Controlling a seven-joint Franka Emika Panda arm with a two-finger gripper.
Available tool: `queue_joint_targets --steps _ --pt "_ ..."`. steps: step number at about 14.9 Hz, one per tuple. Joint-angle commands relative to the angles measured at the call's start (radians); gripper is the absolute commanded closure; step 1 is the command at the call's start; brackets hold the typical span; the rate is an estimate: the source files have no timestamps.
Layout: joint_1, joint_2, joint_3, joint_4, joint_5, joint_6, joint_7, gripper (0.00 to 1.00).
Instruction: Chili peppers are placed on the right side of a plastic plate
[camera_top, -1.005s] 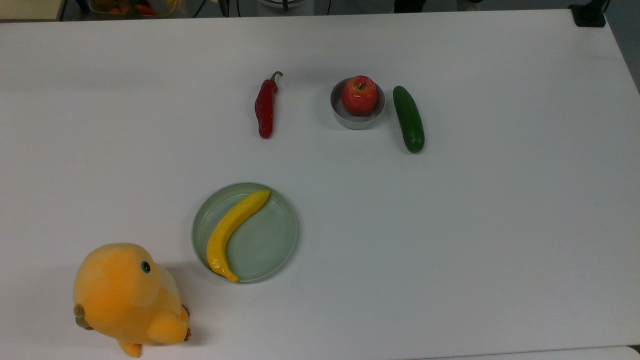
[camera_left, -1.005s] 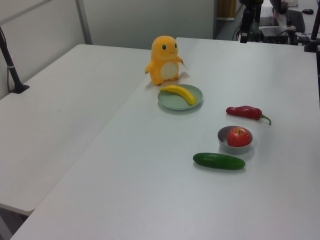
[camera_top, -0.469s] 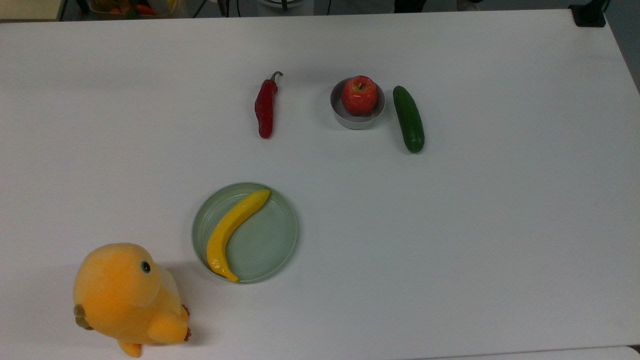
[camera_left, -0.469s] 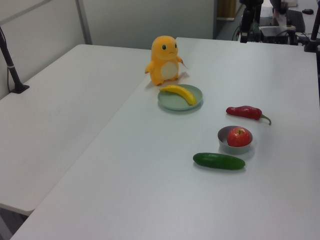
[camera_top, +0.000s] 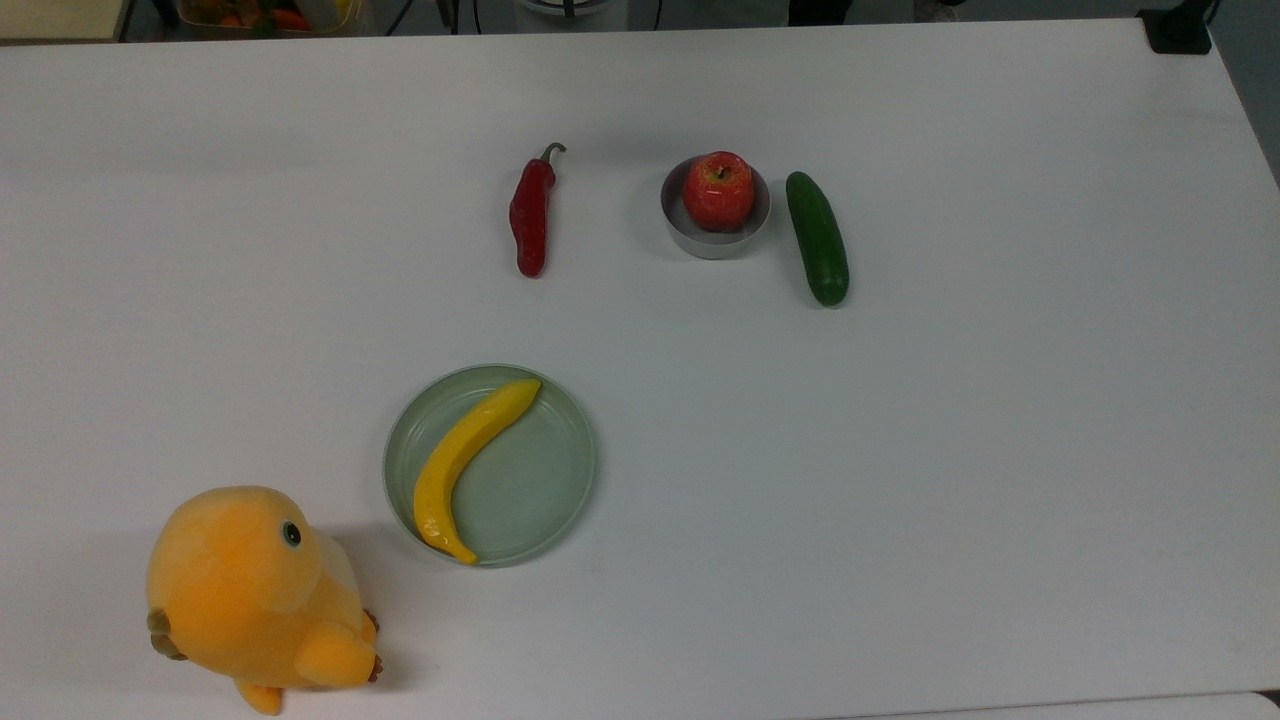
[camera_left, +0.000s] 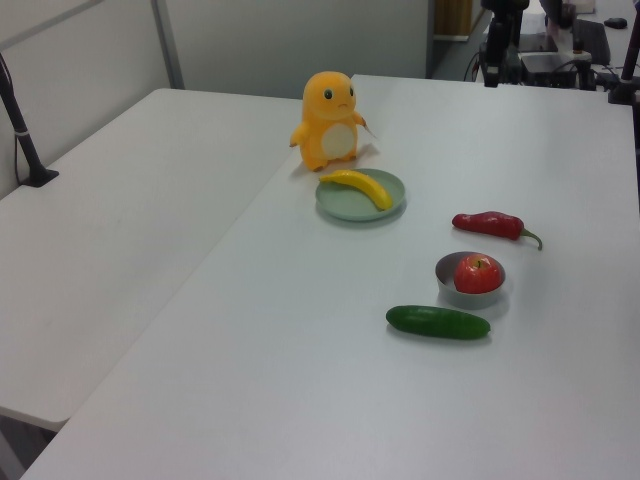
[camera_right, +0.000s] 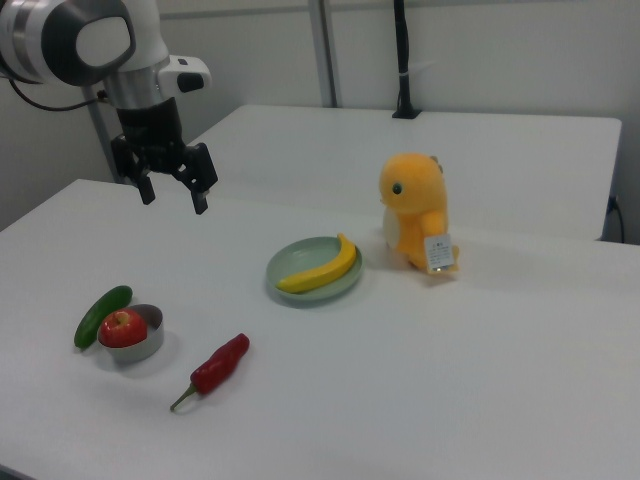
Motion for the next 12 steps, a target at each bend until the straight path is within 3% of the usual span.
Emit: queue_joint_targets --steps 1,7,12 --pt "-0.011 -0.043 -0.002 -0.021 0.02 -0.08 -0.017 0.0" --pt "0.002 -0.061 0.011 -0.07 0.011 -0.169 -0.026 0.0" --pt "0.002 -0.087 0.009 -0.22 -0.006 -0.161 -0.109 0.0"
